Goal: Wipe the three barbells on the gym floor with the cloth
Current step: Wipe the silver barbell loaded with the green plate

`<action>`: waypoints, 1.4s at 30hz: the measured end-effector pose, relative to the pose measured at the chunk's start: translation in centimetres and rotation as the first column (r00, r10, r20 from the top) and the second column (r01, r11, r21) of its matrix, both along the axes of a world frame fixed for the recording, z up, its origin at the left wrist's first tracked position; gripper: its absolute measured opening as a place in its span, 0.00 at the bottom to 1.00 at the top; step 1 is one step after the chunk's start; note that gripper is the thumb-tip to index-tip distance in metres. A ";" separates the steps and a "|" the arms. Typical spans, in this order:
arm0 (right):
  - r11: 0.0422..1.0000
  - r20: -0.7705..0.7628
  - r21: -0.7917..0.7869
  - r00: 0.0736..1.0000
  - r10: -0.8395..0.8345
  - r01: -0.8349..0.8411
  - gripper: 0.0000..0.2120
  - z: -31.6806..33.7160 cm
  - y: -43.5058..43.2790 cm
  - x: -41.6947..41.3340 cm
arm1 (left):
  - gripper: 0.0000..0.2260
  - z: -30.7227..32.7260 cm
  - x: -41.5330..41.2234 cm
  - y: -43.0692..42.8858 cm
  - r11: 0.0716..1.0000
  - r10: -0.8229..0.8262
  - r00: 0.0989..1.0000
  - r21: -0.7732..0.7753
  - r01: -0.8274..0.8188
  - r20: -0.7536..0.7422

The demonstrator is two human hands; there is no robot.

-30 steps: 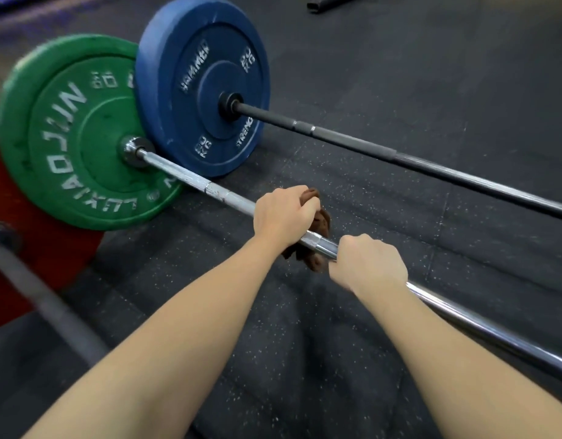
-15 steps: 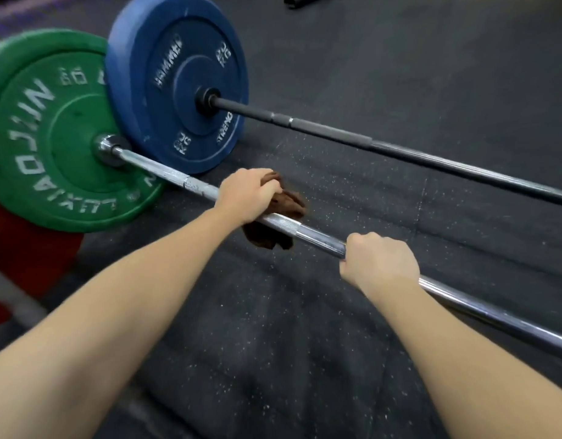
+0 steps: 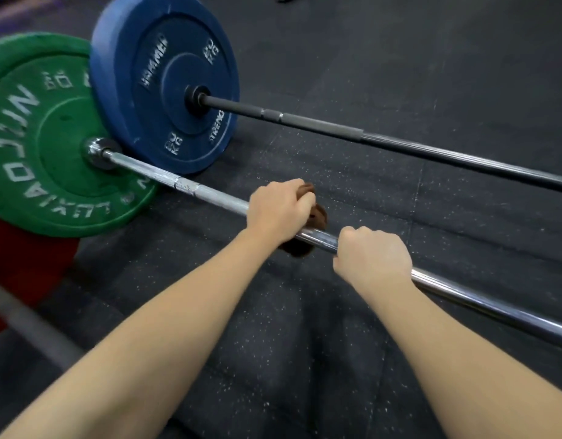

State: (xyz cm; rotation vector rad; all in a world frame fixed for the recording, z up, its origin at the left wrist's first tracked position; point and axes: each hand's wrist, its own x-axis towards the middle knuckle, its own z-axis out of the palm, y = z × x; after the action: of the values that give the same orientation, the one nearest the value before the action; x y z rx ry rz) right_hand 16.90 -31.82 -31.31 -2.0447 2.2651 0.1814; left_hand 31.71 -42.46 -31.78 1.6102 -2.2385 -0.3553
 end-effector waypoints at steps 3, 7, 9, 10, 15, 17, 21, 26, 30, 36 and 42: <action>1.000 0.001 0.009 1.000 0.009 -0.009 0.08 0.3 0.1 -0.1 | 0.10 -0.2 -0.8 0.6 1.000 0.006 0.998 0.006 -0.006 -0.064; 0.998 0.026 0.058 0.999 0.031 -0.032 0.15 0.8 0.0 -0.3 | 0.11 0.3 -0.6 0.7 0.999 0.033 0.999 0.019 -0.032 -0.043; 0.991 0.026 0.111 0.997 0.076 -0.079 0.19 1.3 0.2 -1.6 | 0.12 0.4 -0.7 0.8 0.999 0.031 0.999 0.020 -0.031 -0.037; 0.984 -0.001 0.138 0.993 0.117 -0.116 0.20 1.6 0.5 -2.7 | 0.12 0.3 -0.6 0.8 0.999 0.033 0.999 0.020 -0.032 -0.044; 0.966 -0.021 0.251 0.998 -0.064 0.067 0.19 1.6 3.4 -6.6 | 0.12 -0.1 -0.4 0.6 0.998 0.056 0.996 0.022 -0.055 -0.075; 0.967 0.001 0.221 0.991 -0.131 0.128 0.10 1.0 3.5 -6.0 | 0.11 -0.1 -0.6 0.6 0.998 0.056 0.996 0.016 -0.055 -0.076; 0.978 0.009 0.164 0.991 -0.135 0.132 0.05 0.8 4.0 -5.7 | 0.11 0.4 -0.8 0.6 0.995 0.071 0.996 0.078 -0.066 -0.061; 0.986 0.010 0.130 0.995 -0.104 0.102 0.07 0.8 4.2 -5.9 | 0.10 0.6 -3.7 2.7 0.998 0.013 1.000 0.064 -0.014 0.025; 0.988 0.031 0.130 0.996 -0.088 0.084 0.06 1.2 4.2 -5.8 | 0.11 0.6 -7.0 5.0 0.991 -0.086 0.994 0.109 0.079 0.061; 0.989 0.042 0.133 0.996 -0.076 0.069 0.03 1.1 4.3 -6.0 | 0.08 1.6 -4.0 3.5 0.977 -0.114 0.993 0.183 0.110 0.012; 0.987 0.041 0.142 0.996 -0.081 0.074 0.08 0.4 4.2 -6.4 | 0.08 1.3 0.0 0.3 0.989 0.109 0.994 0.099 -0.111 0.028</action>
State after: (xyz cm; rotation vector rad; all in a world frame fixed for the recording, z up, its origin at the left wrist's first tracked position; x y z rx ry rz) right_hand 10.50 -27.63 -30.88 -1.8692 2.2309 0.2758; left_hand 31.75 -42.14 -30.47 1.7889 -2.1679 -0.4276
